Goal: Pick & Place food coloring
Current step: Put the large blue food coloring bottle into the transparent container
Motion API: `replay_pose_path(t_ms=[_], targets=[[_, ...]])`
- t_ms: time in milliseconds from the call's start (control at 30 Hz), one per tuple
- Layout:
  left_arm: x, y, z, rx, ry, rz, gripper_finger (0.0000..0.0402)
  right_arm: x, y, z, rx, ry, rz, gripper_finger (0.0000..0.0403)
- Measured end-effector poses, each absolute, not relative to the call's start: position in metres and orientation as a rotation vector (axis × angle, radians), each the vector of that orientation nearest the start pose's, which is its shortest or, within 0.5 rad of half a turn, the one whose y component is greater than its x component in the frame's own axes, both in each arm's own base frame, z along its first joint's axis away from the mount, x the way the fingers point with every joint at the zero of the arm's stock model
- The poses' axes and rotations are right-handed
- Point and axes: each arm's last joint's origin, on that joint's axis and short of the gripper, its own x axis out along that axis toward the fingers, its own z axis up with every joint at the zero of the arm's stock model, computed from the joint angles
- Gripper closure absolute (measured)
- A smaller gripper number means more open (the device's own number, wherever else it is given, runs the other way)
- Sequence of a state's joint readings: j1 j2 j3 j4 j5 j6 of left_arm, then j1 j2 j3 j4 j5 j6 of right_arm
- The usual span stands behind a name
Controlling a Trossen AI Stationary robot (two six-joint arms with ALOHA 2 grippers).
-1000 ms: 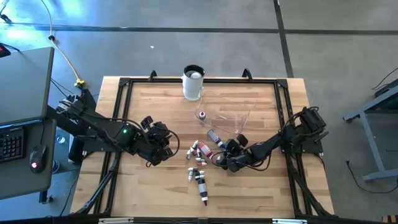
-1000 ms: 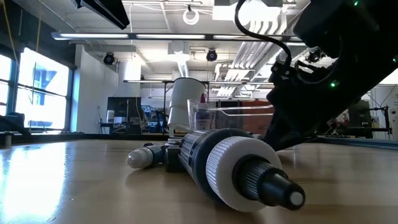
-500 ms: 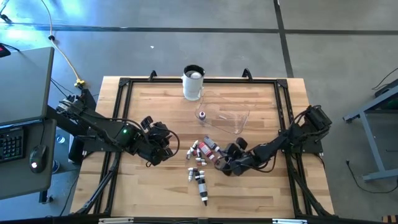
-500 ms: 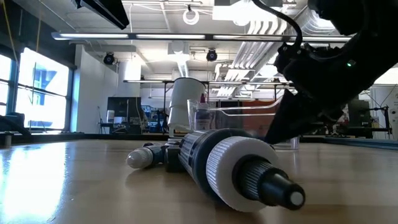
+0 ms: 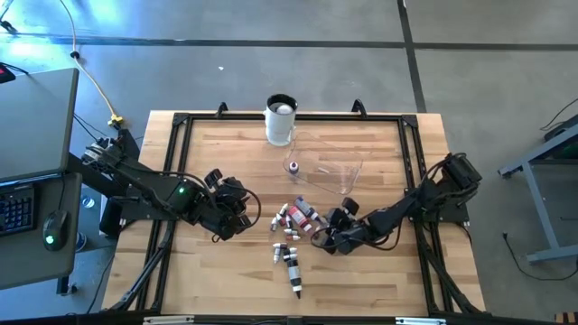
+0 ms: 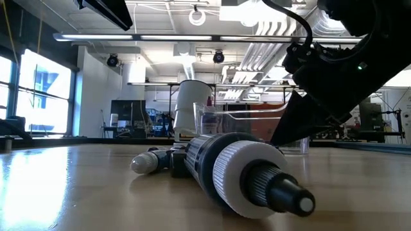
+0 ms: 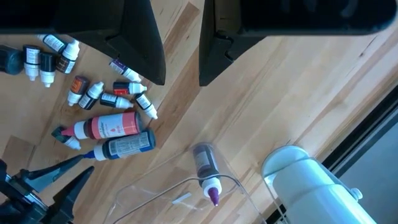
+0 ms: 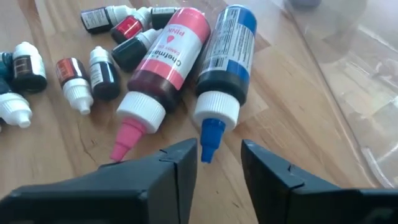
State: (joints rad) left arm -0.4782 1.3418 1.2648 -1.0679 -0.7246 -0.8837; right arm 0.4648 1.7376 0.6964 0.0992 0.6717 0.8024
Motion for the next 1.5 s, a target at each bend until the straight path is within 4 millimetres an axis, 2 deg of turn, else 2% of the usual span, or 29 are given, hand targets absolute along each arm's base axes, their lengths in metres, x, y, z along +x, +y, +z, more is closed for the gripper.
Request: replay_pose_path(t_ms=[267, 700, 867, 1100, 1267, 1500], targets=[[0.227, -0.096, 0.32, -0.166, 0.748, 0.592, 0.0307, 0.275, 0.115, 0.099, 0.259, 0.63, -0.492, 0.0256], [0.227, -0.096, 0.32, -0.165, 0.749, 0.592, 0.0307, 0.283, 0.098, 0.099, 0.292, 0.676, -0.478, 0.0255], [0.227, -0.096, 0.32, -0.162, 0.752, 0.593, 0.0307, 0.283, 0.097, 0.099, 0.299, 0.668, -0.488, 0.0283], [0.227, -0.096, 0.32, -0.162, 0.751, 0.593, 0.0307, 0.283, 0.098, 0.1, 0.308, 0.669, -0.475, 0.0361], [0.227, -0.096, 0.32, -0.162, 0.751, 0.593, 0.0307, 0.284, 0.099, 0.115, 0.335, 0.652, -0.417, 0.037], [0.227, -0.096, 0.32, -0.165, 0.757, 0.588, 0.0307, 0.278, 0.099, 0.16, 0.295, 0.545, -0.33, 0.037]])
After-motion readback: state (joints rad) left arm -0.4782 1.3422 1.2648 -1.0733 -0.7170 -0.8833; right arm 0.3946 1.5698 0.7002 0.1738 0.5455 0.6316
